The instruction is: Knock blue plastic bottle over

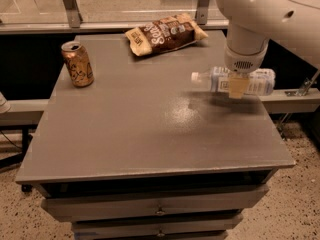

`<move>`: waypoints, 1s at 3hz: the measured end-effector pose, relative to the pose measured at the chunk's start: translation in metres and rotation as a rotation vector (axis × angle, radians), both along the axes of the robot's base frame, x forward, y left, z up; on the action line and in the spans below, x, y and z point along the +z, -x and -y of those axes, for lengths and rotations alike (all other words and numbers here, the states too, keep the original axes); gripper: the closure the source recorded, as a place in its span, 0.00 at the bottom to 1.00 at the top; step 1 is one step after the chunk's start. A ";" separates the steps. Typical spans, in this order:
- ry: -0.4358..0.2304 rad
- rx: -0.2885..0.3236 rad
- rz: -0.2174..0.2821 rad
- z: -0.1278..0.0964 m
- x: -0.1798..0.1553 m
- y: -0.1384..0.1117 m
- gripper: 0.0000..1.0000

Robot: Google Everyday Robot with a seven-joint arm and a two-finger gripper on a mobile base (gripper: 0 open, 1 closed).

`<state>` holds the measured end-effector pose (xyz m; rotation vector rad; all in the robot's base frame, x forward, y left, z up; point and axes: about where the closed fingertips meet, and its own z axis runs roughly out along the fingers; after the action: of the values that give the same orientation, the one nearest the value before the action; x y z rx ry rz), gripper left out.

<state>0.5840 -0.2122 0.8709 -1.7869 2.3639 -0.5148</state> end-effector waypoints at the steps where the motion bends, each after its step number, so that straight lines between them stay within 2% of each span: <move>1: -0.044 -0.020 -0.004 -0.002 0.004 0.001 0.00; 3: -0.188 -0.049 -0.048 -0.006 0.012 0.014 0.00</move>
Offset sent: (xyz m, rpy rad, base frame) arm -0.0118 0.0130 0.0103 0.1883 0.0521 -0.0421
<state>0.5697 -0.2061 0.8829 -1.6813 2.4024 -0.2477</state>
